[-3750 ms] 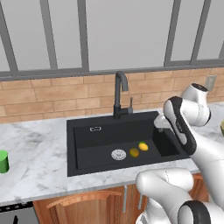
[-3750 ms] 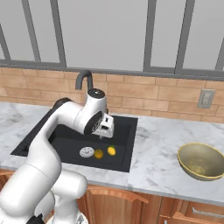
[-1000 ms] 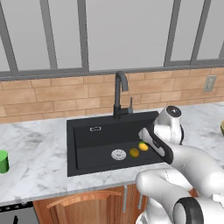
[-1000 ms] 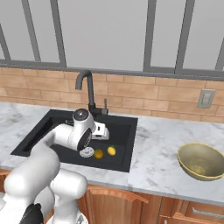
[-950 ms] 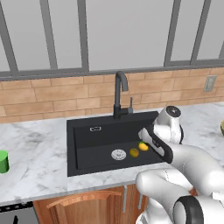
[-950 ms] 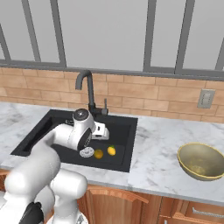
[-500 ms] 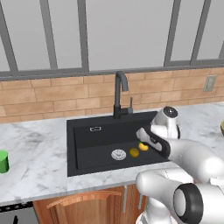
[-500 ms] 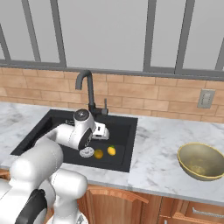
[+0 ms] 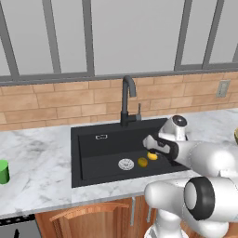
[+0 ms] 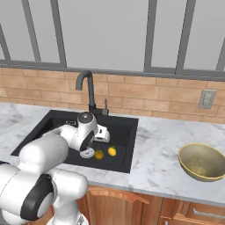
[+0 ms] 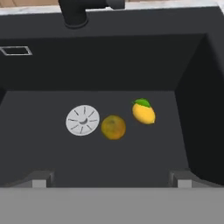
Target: Remove the lemon and orange from the sink. Then move the bowl and cup from the counter to the sink for washing.
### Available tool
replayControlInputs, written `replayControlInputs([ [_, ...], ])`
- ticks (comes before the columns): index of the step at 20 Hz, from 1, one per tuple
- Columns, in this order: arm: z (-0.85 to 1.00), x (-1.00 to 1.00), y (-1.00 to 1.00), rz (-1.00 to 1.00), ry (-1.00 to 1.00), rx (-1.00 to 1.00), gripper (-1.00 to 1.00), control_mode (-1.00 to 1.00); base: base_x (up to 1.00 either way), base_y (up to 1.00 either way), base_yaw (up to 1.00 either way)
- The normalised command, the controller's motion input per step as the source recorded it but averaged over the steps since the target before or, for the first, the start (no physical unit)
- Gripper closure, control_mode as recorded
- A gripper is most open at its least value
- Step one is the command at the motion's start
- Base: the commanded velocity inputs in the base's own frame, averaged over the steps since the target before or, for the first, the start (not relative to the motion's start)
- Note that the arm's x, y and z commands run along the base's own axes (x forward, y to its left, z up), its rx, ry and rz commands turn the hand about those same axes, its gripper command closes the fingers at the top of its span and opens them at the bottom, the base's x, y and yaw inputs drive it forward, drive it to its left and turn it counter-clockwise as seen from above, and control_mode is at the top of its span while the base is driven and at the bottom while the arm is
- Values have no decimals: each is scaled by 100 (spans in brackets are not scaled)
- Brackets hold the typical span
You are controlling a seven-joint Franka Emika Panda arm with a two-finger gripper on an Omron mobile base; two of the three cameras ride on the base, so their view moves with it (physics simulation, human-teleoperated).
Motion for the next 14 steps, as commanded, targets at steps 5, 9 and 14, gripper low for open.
replayControlInputs([
  [5,-26,11,5,-3,0,1,-100,-100,0,0,0],
  [9,-24,12,4,-3,0,0,-100,-100,0,0,0],
  [14,-22,12,2,-2,1,0,-100,-100,0,0,0],
])
